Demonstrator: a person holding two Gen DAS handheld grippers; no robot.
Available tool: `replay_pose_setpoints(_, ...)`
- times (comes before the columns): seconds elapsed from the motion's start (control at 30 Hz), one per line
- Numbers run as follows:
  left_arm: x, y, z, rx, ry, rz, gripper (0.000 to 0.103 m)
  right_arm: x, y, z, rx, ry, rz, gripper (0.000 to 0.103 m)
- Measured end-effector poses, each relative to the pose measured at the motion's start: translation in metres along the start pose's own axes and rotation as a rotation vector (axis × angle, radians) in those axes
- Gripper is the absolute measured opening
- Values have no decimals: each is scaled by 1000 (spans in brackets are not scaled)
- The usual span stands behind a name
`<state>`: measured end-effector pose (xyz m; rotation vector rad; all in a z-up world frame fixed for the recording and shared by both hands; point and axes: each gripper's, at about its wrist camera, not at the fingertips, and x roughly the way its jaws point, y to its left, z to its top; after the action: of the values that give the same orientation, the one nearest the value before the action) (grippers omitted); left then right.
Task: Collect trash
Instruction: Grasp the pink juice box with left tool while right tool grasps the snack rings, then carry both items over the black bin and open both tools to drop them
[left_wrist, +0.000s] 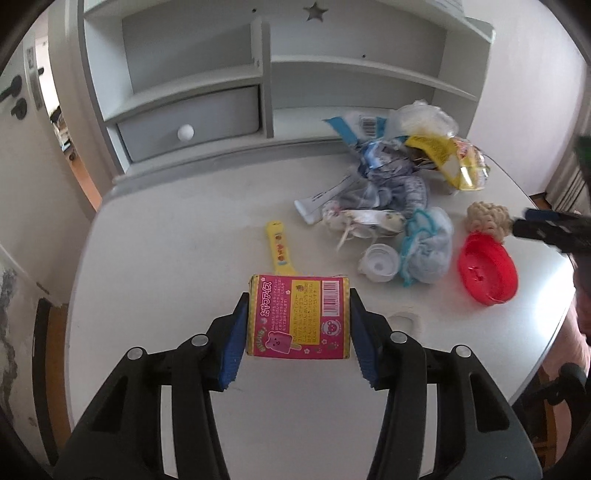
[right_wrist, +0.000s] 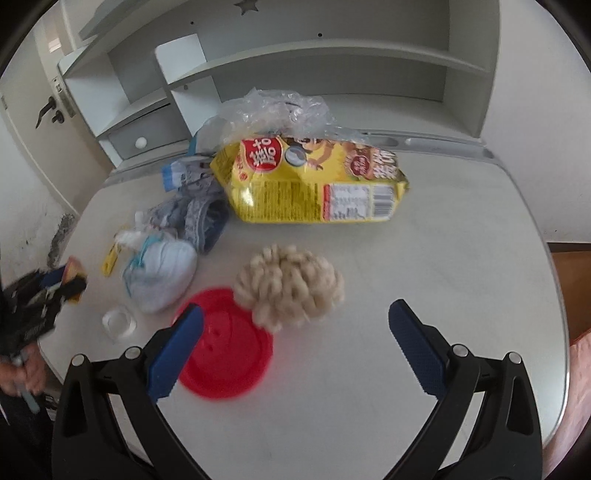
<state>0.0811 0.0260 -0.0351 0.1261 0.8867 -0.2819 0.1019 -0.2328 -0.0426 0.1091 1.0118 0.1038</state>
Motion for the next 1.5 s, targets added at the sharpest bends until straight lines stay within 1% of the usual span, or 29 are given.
replay_pose_setpoints(0.1, -6, -7, 0, 2, -7, -16, 50, 16, 2, 9, 10, 45, 24, 97)
replay_pose_setpoints(0.13, -7, -9, 0, 3, -7, -12, 50, 22, 2, 11, 15, 61, 28, 91)
replay_pose_setpoints(0.17, -8, -12, 0, 2, -6, -9, 50, 26, 1, 13, 18, 78, 28, 82)
replay_pose_setpoints(0.2, -8, -13, 1, 0, -3, -9, 50, 27, -1, 13, 34, 84, 31, 44)
replay_pose_setpoints(0.23, -10, -16, 1, -4, -4, -9, 50, 21, -5, 13, 57, 70, 48, 36)
replay_pose_setpoints(0.3, -15, -20, 2, -1, -12, -9, 50, 5, -9, 10, 63, 30, 67, 23)
replay_pose_setpoints(0.4, -25, -36, 4, 10, -24, -22, 50, -26, -23, 2, 89, -26, 77, 20)
replay_pose_setpoints(0.47, -31, -54, 7, 24, -35, -40, 50, -51, -42, -8, 114, -64, 72, 19)
replay_pose_setpoints(0.53, -39, -85, 10, 64, -50, -84, 50, -81, -67, -26, 147, -106, 47, 19)
replay_pose_setpoints(0.57, -42, -97, 12, 82, -57, -100, 50, -81, -67, -26, 147, -106, 47, 19)
replay_pose_setpoints(0.6, -45, -115, 14, 108, -66, -121, 50, -91, -77, -33, 161, -119, 35, 19)
replay_pose_setpoints(0.63, -48, -140, 16, 141, -71, -156, 50, -103, -90, -43, 178, -134, 22, 19)
replay_pose_setpoints(0.67, -49, -157, 17, 162, -74, -181, 50, -121, -110, -57, 206, -155, -5, 19)
replay_pose_setpoints(0.73, -51, -211, 20, 229, -82, -262, 50, -141, -139, -76, 246, -172, -42, 19)
replay_pose_setpoints(0.77, -50, -237, 21, 259, -85, -301, 50, -157, -164, -94, 285, -181, -78, 19)
replay_pose_setpoints(0.8, -49, -257, 20, 281, -84, -332, 50, -166, -178, -105, 311, -187, -103, 19)
replay_pose_setpoints(0.83, -46, -280, 19, 304, -78, -370, 50, -179, -202, -124, 357, -194, -136, 19)
replay_pose_setpoints(0.87, -41, -315, 15, 341, -62, -426, 50, -187, -218, -138, 386, -195, -153, 19)
replay_pose_setpoints(0.93, -35, -359, 7, 385, -38, -509, 50, -204, -260, -180, 477, -193, -211, 19)
replay_pose_setpoints(0.97, -29, -392, -1, 420, -17, -585, 50, -208, -278, -199, 515, -185, -234, 19)
replay_pose_setpoints(1.0, -26, -410, -6, 438, -5, -625, 50, -212, -292, -215, 546, -179, -250, 19)
replay_pose_setpoints(1.03, -21, -438, -16, 472, 11, -673, 50, -215, -307, -232, 576, -172, -268, 19)
replay_pose_setpoints(1.1, -10, -475, -29, 524, 36, -728, 50, -213, -338, -271, 648, -145, -295, 19)
replay_pose_setpoints(1.13, 0, -500, -39, 566, 62, -754, 50, -208, -353, -292, 688, -126, -297, 19)
replay_pose_setpoints(1.23, 33, -542, -59, 627, 137, -774, 50, -190, -377, -333, 753, -77, -302, 19)
replay_pose_setpoints(1.27, 51, -560, -70, 653, 189, -788, 50, -181, -385, -349, 778, -58, -298, 19)
replay_pose_setpoints(1.33, 78, -583, -86, 698, 239, -777, 50, -160, -400, -380, 830, -20, -275, 19)
replay_pose_setpoints(1.43, 118, -610, -111, 736, 337, -770, 50, -131, -408, -411, 880, 28, -252, 19)
replay_pose_setpoints(1.5, 135, -624, -127, 748, 395, -768, 50, -116, -416, -425, 912, 50, -235, 19)
